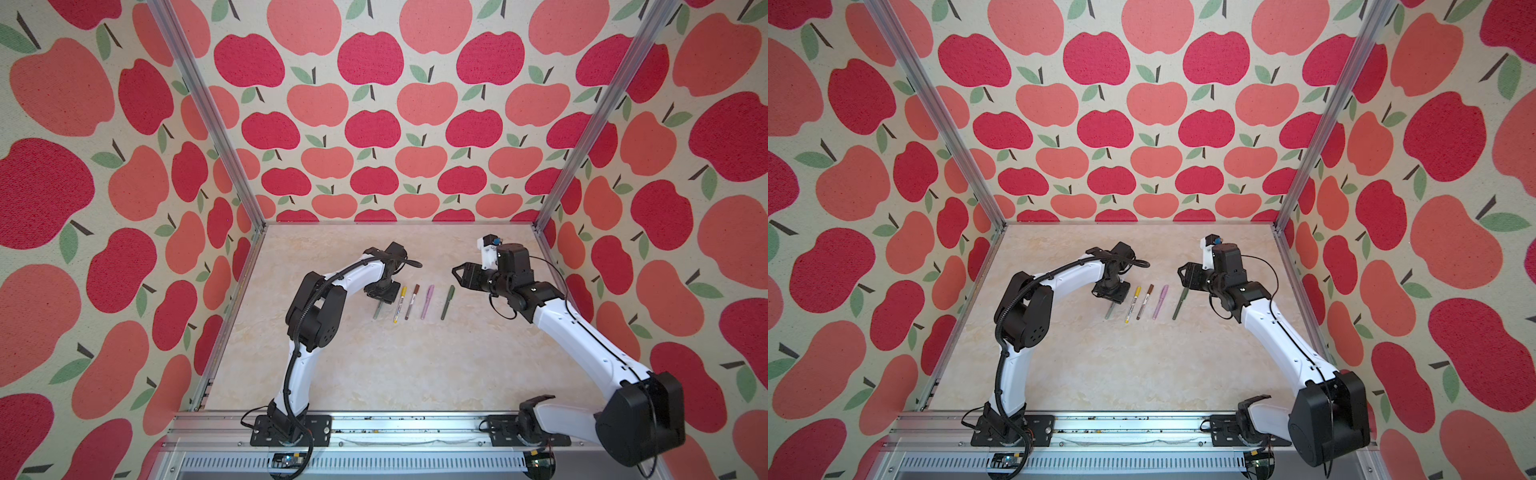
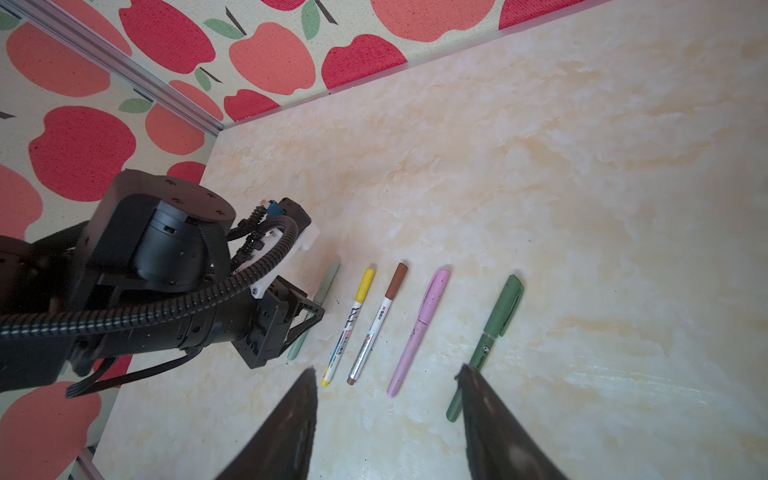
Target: Insert the pens into the pen caps
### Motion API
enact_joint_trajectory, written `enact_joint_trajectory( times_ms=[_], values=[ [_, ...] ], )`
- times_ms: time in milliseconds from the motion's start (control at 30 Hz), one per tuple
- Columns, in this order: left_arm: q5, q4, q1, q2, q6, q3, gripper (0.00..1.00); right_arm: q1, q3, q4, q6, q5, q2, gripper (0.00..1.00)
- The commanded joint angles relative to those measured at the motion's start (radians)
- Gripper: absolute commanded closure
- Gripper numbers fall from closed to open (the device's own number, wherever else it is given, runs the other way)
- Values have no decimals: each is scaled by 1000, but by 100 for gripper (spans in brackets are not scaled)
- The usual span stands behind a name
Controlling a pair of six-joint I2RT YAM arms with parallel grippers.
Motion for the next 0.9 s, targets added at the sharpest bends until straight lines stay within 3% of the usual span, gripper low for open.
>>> enact_joint_trajectory(
  times_ms=[0,100,267,367,500,567,700,867],
  values=[
    [-11,158,35,-203,10,-67,49,-25,27,-29,-57,82,-43,42],
    [37,350,102,-393,-9,-196,45,-73,-3,-21,-97,194,-69,41],
    [46,713,304,-717,-52,-524,37,-153,-154,102,-202,445,-127,41],
    [69,837,424,-830,-18,-675,23,-163,-300,270,-321,568,-165,41],
    [-60,886,497,-893,24,-786,2,-165,-550,673,-477,615,-192,43],
    [-150,943,500,-895,62,-840,1,-165,-641,885,-542,621,-148,44],
    [-219,1026,519,-882,89,-922,1,-168,-625,925,-564,668,-20,43],
    [-138,1198,629,-903,18,-1111,1,-169,-650,1081,-567,678,109,43]
  ],
)
